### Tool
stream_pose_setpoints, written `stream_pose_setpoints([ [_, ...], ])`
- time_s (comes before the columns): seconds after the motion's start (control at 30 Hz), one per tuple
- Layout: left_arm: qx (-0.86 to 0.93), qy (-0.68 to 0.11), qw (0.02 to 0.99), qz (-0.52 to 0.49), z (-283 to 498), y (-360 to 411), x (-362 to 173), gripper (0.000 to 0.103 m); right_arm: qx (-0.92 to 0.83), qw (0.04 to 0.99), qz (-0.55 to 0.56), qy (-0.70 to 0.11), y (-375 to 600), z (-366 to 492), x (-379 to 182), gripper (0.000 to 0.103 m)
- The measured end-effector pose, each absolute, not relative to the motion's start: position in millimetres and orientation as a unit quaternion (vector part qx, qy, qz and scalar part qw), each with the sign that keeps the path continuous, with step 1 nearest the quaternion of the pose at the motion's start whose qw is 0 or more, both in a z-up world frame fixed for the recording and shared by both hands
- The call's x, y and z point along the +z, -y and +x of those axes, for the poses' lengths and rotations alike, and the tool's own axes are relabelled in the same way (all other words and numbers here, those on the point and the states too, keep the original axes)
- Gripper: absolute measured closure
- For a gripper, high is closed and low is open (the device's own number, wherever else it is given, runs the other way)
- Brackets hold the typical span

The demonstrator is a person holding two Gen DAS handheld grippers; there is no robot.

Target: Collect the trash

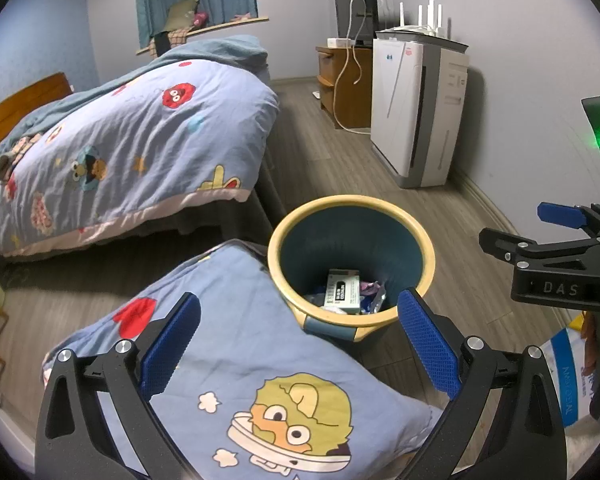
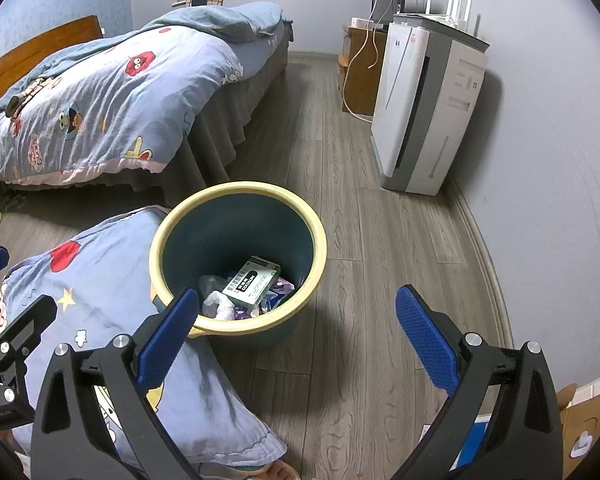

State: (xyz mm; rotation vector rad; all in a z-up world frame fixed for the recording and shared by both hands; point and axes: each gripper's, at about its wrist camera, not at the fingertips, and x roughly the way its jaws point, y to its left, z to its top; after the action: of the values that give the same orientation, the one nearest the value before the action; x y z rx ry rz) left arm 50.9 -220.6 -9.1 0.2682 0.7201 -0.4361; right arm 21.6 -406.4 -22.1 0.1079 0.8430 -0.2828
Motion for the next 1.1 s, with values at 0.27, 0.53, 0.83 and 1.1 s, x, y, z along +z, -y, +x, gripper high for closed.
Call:
stream_pose_setpoints([
  [0.27, -0.214, -0.345, 0.904, 0.133, 50.7, 219.8, -4.4, 0.005, -0.137, 0.901, 0.052, -0.409, 406.6, 21.6, -22.6, 0.006],
  [0.53, -0.215, -0.34, 0.905, 0.136, 49.2, 219.8, -2.7, 0.005, -0.137, 0.9, 0.052, -0.411, 407.0, 22.1, -24.1, 0.006],
  [0.83, -0.234, -0.346, 0.899, 0.132, 51.3, 218.7, -2.3, 0.005, -0.138, 0.899, 0.053, -0.412, 408.6, 21.8, -25.8, 0.006],
  [1.1, -0.225, -0.363, 0.896, 0.124, 55.1, 210.4, -3.4, 0.005, -0.141, 0.894, 0.07, -0.42, 406.8, 24.3, -25.7, 0.006],
])
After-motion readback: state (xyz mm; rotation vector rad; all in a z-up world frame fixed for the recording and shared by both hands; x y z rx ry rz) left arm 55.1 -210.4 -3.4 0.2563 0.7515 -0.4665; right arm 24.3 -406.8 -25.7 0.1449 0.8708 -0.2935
